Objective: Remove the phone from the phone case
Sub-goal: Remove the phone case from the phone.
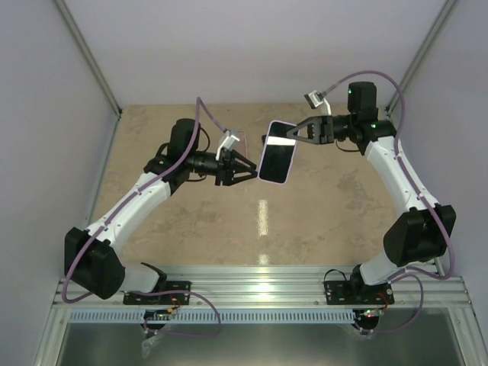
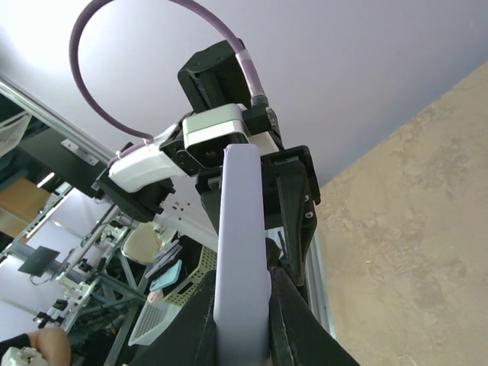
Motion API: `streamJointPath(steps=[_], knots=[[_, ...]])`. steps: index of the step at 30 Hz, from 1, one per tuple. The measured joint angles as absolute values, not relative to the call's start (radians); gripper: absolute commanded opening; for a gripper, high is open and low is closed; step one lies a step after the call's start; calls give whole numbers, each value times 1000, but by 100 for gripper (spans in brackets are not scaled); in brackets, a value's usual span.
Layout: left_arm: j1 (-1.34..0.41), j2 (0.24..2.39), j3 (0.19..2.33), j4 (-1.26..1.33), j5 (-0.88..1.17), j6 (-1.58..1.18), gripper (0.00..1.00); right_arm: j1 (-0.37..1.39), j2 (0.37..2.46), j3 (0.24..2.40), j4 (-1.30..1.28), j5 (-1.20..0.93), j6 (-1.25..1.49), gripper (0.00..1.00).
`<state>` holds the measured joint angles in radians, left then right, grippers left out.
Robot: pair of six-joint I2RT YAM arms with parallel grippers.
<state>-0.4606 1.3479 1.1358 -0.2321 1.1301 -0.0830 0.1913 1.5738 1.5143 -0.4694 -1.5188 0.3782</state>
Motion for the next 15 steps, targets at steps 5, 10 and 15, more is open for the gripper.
streamJointPath(steps=[5, 10, 15], knots=[[-461, 1348, 1121, -228, 1120, -84, 38, 191, 1576, 1521, -472, -1518, 377, 0], [-462, 1348, 1120, -222, 1120, -84, 60, 191, 1576, 1534, -500, -1519, 347, 1], [-464, 1348, 1115, -167, 1209, -155, 70, 196, 1577, 1545, -576, -1506, 250, 1]])
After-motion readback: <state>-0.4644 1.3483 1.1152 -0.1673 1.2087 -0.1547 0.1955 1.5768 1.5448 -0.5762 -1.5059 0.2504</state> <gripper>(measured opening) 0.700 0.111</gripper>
